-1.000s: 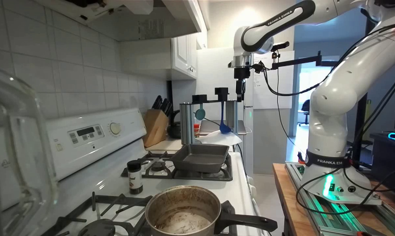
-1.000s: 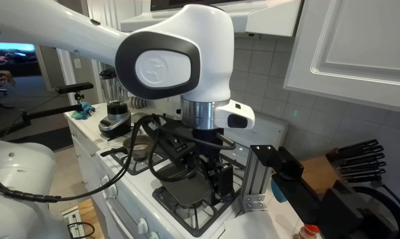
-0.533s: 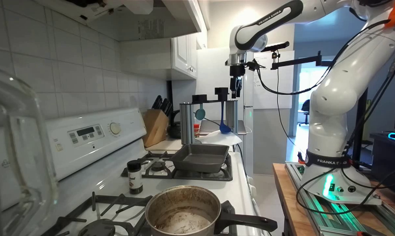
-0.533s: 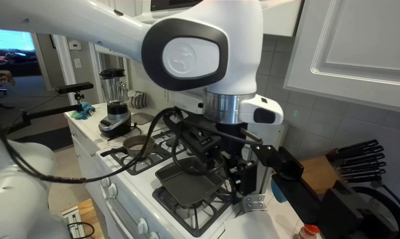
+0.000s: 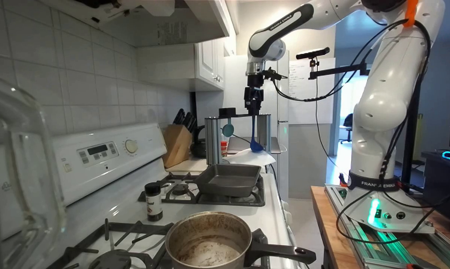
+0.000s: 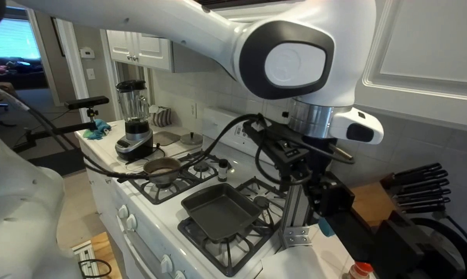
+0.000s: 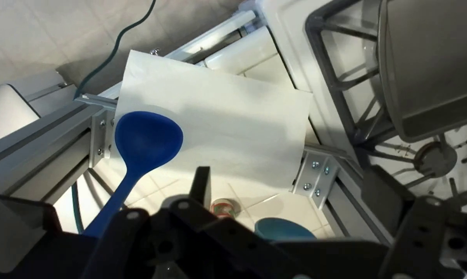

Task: Pick the serving spoon from the rack and use it to open the cabinet door then place it back on the rack

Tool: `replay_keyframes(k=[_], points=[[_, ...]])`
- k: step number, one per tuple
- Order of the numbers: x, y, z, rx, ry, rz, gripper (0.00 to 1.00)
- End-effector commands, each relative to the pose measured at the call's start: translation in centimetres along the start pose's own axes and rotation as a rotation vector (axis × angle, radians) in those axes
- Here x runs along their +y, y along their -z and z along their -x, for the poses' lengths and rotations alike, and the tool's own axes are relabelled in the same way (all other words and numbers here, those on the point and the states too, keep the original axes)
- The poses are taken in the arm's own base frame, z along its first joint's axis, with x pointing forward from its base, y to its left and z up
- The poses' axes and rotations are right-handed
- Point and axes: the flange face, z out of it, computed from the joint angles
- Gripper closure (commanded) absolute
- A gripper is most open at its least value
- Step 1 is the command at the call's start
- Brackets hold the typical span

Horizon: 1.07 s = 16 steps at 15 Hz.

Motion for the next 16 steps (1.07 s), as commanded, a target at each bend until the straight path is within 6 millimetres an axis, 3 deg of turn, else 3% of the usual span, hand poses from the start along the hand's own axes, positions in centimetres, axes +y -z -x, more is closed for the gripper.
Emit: replay_keyframes(k=[1, 9, 10, 16], points=[[-0.9, 1.1, -4.0, 0.015, -0.099, 0.01, 0.0], [-2.8, 0.9, -9.0, 0.006, -0.169, 0.012, 0.0], [-2.4, 0.7, -7.6, 0.025, -0.148, 0.039, 0.0], [-2.7, 0.4, -8.7, 0.016, -0.151, 0.035, 0.0]])
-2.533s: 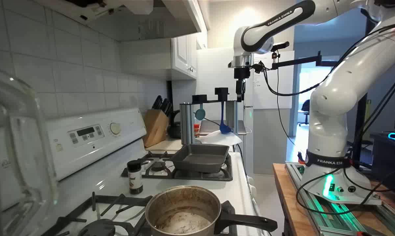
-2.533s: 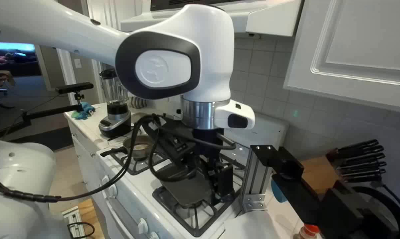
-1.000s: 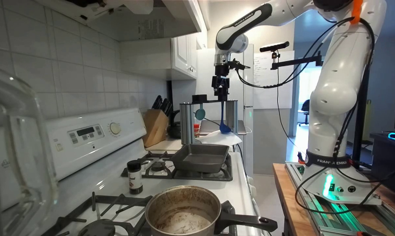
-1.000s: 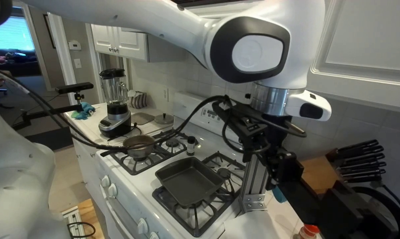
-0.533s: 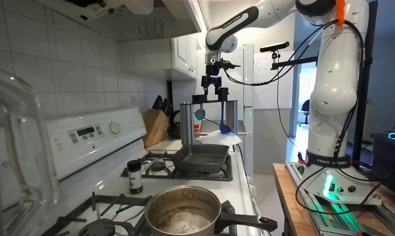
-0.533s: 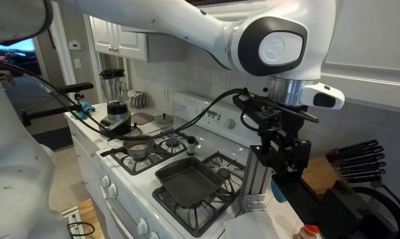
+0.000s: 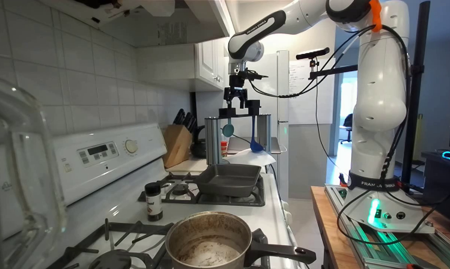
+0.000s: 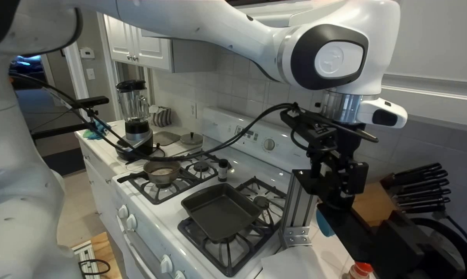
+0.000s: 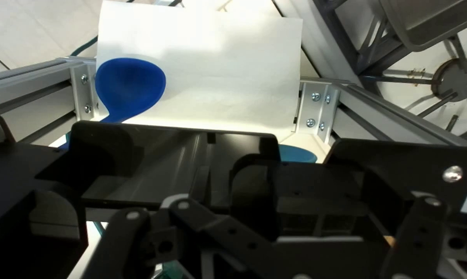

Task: Pick the serving spoon from the rack and use it to open the cabinet door then place it back on the rack

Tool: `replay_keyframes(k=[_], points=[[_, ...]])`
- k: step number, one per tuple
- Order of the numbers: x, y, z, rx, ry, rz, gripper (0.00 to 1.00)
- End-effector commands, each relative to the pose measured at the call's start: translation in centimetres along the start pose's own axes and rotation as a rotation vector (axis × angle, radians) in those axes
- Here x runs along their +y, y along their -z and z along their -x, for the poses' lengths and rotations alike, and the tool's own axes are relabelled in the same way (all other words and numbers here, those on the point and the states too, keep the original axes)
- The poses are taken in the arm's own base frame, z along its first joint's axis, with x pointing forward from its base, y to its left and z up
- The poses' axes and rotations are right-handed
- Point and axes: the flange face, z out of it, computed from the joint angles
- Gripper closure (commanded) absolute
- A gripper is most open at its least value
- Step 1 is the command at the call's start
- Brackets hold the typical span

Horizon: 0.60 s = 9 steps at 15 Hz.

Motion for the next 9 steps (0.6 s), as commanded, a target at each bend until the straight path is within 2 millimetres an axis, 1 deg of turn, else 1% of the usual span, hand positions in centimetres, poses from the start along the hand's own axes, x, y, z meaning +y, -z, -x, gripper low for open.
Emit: replay_keyframes(k=[1, 4, 7, 9], points=[[-0.2, 0.3, -0.1, -0.003, -0.003, -0.003, 0.0], [-0.8, 0.9, 0.1, 0.001, -0.005, -0.008, 0.0], [-1.4, 1.0, -0.1, 0.021, -0.001, -0.009, 0.0], [-1.4, 0.8, -0.3, 0.027, -0.017, -0.007, 0.0]])
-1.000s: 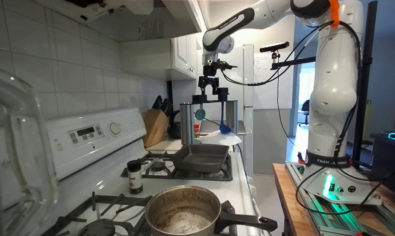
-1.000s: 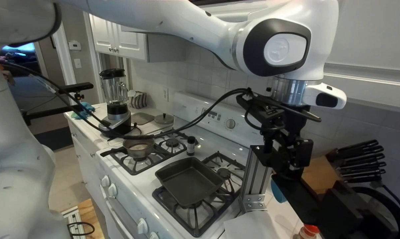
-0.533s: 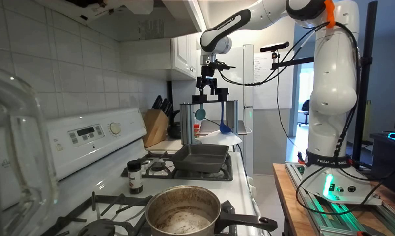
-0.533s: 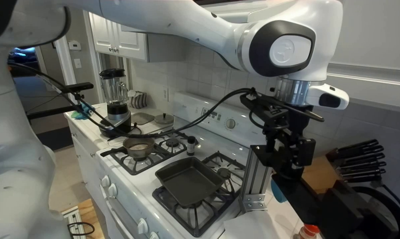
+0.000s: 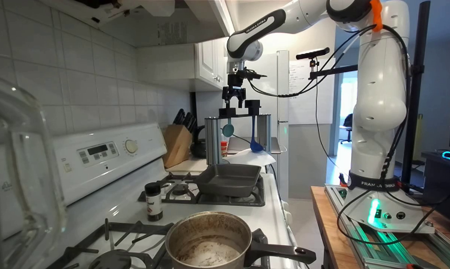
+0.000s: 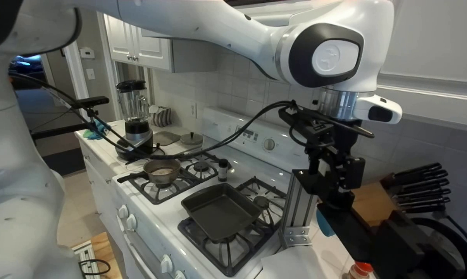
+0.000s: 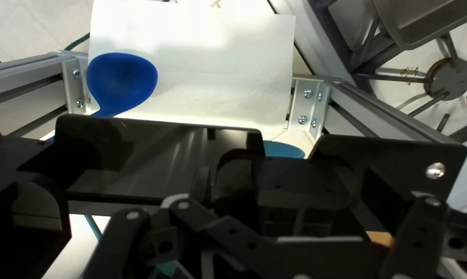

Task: Pick the serving spoon from the rack and use it to open the cabinet door then place it back on the rack

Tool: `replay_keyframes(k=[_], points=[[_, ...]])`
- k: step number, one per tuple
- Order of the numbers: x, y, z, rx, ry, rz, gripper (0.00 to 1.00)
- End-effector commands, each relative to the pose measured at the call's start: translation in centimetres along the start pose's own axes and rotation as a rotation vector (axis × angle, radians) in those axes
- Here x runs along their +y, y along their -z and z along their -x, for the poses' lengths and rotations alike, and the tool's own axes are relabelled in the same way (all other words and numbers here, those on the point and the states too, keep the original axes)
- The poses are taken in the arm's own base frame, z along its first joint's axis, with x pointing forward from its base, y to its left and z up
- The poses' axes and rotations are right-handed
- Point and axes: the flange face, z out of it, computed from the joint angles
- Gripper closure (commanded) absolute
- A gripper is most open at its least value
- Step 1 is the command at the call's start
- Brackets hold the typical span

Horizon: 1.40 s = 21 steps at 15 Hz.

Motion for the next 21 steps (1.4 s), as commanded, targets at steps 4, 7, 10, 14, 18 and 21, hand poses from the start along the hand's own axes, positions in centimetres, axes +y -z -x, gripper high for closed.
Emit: replay_keyframes(k=[4, 7, 10, 14, 18, 21], points=[[-0.1, 0.2, -1.0, 0.039, -0.05, -0.017, 0.0], [-0.2, -0.2, -1.3, 0.034, -0.049, -0.017, 0.0], [-0.3, -0.7, -1.7, 0.029, -0.049, -0.018, 0.0], [-0.4, -1.2, -2.5, 0.046, -0.055, -0.018, 0.0], [-0.7, -1.9, -3.2, 0.032, -0.066, -0.025, 0.0], [-0.8, -2.2, -3.5, 0.022, -0.088, -0.026, 0.0]])
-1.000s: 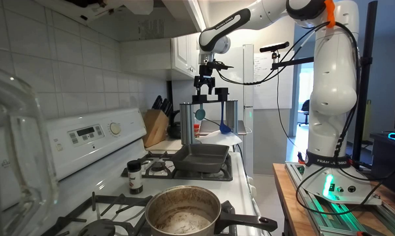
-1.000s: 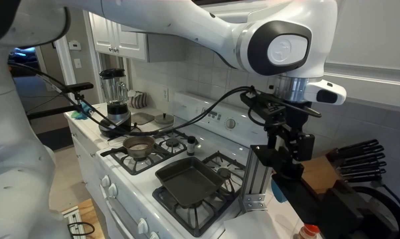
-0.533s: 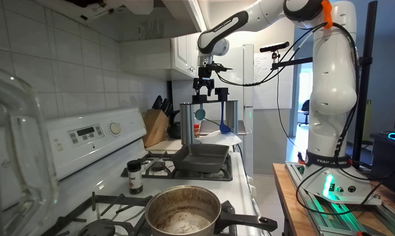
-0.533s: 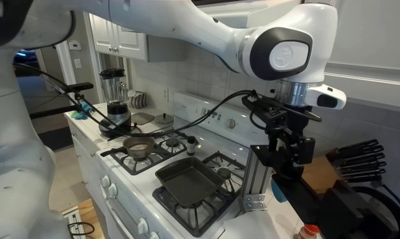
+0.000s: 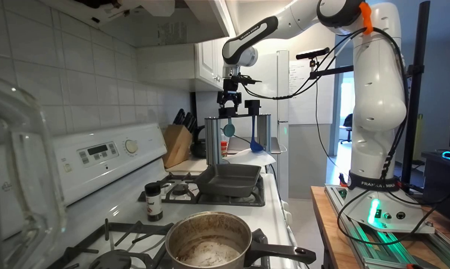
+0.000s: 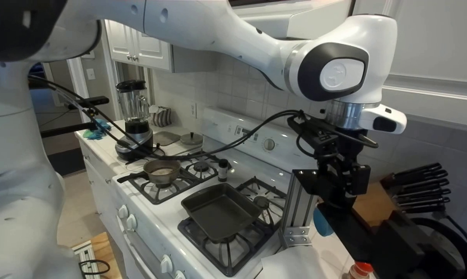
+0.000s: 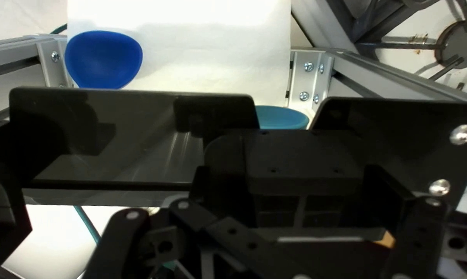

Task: Pick the serving spoon from the rack and use it to open the cabinet door then place it back on the rack

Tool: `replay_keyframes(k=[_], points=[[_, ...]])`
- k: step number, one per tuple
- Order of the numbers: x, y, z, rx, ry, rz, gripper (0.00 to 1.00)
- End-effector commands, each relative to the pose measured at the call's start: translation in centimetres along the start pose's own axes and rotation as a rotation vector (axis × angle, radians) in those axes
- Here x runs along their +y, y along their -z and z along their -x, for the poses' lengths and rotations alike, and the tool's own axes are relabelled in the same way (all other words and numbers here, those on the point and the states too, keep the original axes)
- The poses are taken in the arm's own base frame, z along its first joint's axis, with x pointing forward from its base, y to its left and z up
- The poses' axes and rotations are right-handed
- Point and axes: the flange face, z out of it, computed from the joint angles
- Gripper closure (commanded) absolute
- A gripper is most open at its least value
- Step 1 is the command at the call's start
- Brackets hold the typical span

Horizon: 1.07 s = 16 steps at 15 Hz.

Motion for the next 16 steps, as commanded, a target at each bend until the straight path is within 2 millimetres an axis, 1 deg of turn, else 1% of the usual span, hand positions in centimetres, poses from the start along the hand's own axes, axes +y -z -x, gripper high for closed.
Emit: replay_keyframes(k=[1, 5, 13, 16], points=[[-0.28, -0.13, -1.22, -0.008, -0.044, -0.024, 0.0], [-0.29, -0.2, -1.33, -0.012, -0.059, -0.027, 0.0], [-0.37, 0.45, -0.43, -0.053, -0.062, -0.023, 0.0], [-0.34, 0.5, -0.58, -0.054, -0.064, -0.025, 0.0]])
